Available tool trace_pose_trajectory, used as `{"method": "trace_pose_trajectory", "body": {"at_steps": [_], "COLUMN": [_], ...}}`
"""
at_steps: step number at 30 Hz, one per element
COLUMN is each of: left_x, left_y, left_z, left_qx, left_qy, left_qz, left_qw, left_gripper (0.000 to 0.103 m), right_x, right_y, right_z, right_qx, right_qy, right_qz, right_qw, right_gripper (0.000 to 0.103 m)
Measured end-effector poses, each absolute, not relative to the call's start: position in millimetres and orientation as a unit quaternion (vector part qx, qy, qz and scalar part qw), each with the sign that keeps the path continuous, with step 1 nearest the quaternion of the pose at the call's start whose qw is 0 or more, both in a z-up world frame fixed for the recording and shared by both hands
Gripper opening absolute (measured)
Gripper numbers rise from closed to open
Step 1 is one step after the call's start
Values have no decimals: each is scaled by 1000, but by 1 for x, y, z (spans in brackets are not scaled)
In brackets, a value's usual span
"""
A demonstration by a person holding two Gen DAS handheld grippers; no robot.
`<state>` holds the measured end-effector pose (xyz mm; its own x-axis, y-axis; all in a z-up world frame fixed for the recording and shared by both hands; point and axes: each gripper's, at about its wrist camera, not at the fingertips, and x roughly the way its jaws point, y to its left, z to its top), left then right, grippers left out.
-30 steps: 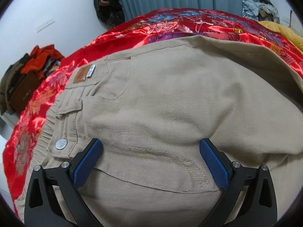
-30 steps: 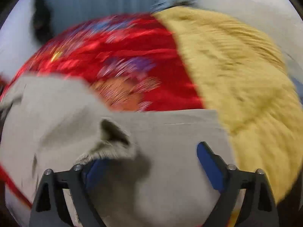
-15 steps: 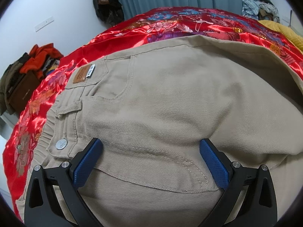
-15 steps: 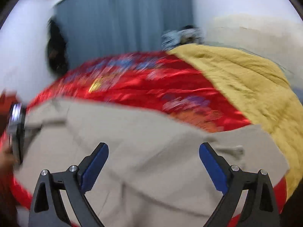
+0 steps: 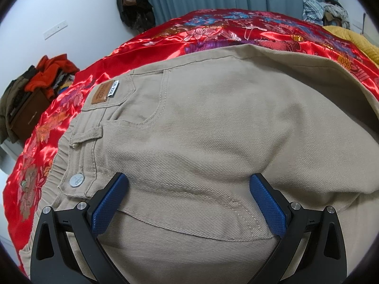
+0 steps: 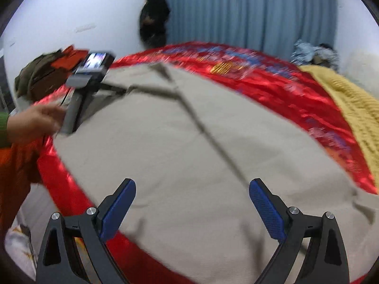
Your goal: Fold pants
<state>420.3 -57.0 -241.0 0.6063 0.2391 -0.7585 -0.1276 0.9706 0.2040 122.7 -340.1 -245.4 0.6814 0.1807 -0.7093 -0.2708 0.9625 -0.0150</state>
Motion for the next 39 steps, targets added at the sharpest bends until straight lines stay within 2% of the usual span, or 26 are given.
{"method": "trace_pose_trajectory", "body": {"at_steps": [5,15,20,22,24,25,27,31,33,35,39], "left_x": [420,420,421,420,420,419,419,419,419,419,418], "left_y": [-57,-58,-59,-59,-59,-59,-58,-58,-58,-58,-58], "left_z": [-241,-241,-241,-242,-242,-242,-242,-242,-242,-242,-242], "left_qx": [65,66,67,66,65,65,63,62,62,63,64], "left_qy": [433,433,434,433,431,431,431,431,431,431,430], "left_qz": [103,103,104,103,103,103,102,102,102,102,103], "left_qw": [893,893,893,893,894,894,894,894,894,894,895], "left_gripper": [103,103,103,103,103,103,103,103,103,103,103], "right_x": [127,114,117,117,113,110,104,93,82,72,69], "right_y": [-344,-419,-439,-452,-467,-476,-483,-497,-511,-514,-494], "right_z": [-255,-246,-260,-260,-260,-261,-258,-249,-255,-259,-255], "right_qx": [-34,211,292,290,305,326,346,369,423,470,461], "right_qy": [415,417,417,410,400,396,384,346,333,337,362], "right_qz": [130,135,115,47,0,-16,-30,-69,-79,-72,-25], "right_qw": [900,874,853,864,864,858,856,860,839,813,810], "right_gripper": [96,96,95,86,85,79,72,71,72,72,79]}}
